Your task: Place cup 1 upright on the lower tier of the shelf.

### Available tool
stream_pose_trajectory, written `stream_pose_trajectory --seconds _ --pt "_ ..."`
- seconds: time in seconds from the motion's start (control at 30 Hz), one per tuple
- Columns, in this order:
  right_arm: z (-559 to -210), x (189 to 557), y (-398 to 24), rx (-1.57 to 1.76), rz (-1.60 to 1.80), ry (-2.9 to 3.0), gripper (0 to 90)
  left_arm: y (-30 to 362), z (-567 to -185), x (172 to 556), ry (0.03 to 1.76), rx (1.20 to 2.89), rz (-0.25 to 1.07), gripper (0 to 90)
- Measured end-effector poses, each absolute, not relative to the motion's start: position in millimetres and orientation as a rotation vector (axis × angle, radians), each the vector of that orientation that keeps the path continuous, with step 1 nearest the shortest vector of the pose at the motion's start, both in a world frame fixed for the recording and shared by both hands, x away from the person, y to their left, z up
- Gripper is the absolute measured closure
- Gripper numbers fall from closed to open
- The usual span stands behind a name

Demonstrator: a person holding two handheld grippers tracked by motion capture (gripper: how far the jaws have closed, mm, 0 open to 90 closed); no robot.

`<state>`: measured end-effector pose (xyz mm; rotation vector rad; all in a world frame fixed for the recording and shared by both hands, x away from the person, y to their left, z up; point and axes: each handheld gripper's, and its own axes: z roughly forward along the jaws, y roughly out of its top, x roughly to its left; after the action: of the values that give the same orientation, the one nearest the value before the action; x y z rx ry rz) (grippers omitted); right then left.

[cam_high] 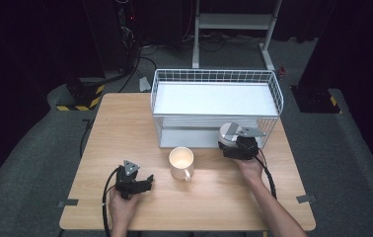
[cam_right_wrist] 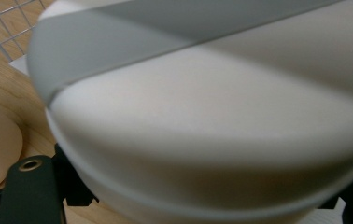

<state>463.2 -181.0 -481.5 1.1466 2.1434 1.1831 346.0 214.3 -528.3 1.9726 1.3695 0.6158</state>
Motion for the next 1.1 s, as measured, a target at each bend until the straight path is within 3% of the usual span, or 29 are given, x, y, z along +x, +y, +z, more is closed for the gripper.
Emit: stream_pose_trajectory --seconds 1.1 --pt "-486 485 -168 1.113 1.192 2.113 18.7 214 -528 346 1.363 1.970 0.618 18.6"
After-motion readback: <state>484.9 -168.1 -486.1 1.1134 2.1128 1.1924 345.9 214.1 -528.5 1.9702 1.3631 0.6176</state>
